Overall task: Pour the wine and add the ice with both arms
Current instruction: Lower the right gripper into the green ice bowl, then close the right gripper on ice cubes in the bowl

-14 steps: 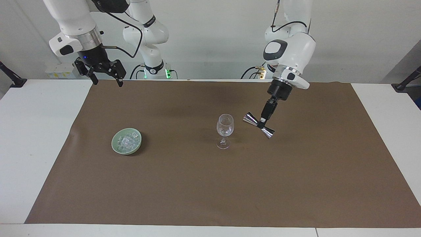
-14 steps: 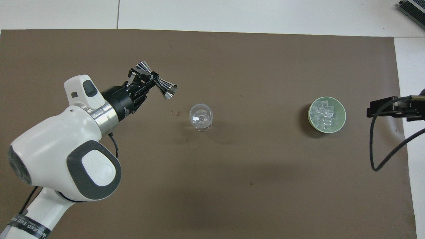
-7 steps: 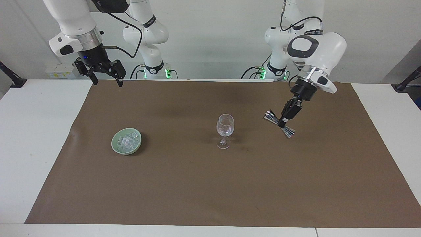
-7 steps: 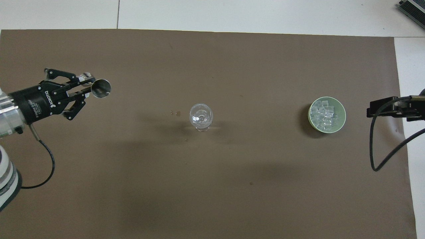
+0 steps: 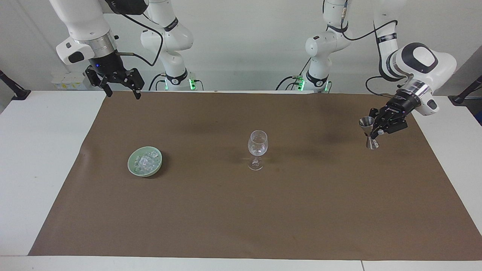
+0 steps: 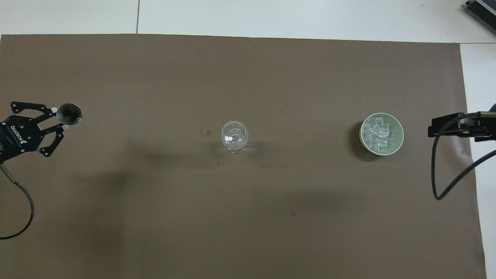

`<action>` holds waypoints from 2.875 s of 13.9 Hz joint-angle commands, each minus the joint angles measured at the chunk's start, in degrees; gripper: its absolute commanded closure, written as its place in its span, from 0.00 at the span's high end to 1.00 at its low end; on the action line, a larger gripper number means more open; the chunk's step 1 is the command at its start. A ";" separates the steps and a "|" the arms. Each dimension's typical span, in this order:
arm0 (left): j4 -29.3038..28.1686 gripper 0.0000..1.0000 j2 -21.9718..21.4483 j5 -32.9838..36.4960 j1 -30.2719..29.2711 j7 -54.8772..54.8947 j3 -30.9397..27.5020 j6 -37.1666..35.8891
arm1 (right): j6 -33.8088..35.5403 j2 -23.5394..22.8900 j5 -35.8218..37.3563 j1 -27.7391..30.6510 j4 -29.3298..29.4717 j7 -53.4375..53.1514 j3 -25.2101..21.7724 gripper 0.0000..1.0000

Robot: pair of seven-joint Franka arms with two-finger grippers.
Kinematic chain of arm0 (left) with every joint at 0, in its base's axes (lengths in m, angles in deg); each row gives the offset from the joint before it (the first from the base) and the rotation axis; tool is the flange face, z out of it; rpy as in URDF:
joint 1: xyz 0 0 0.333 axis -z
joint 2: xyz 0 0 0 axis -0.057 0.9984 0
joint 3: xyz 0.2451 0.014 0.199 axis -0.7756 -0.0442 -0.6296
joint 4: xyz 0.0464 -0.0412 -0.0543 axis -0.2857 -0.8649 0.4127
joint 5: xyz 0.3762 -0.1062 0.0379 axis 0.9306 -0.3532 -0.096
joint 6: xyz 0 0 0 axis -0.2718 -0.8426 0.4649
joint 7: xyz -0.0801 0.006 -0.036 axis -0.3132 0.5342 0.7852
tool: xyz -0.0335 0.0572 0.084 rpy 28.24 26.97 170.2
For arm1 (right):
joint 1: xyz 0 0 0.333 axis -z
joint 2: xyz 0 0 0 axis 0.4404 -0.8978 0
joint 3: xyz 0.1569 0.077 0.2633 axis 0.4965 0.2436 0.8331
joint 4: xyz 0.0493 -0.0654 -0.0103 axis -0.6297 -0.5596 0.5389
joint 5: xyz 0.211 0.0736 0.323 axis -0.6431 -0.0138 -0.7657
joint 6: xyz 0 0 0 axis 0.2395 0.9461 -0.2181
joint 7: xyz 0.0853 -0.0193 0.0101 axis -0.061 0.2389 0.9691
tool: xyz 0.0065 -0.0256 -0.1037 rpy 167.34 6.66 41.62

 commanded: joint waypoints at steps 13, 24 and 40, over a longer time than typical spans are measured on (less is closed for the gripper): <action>1.99 0.00 15.16 -4.55 -10.63 -0.98 0.52 -10.80 | -9.65 -1.50 -2.82 2.06 -6.22 2.44 0.49 1.00; 3.48 0.00 23.51 -6.57 -10.19 -1.15 0.61 -12.73 | -41.01 -6.95 -2.82 2.68 -26.07 28.78 -0.04 1.00; 5.24 0.00 29.23 -8.86 -8.44 -0.72 0.88 -12.82 | -49.64 -13.55 -9.59 3.82 -30.05 45.07 -1.45 0.65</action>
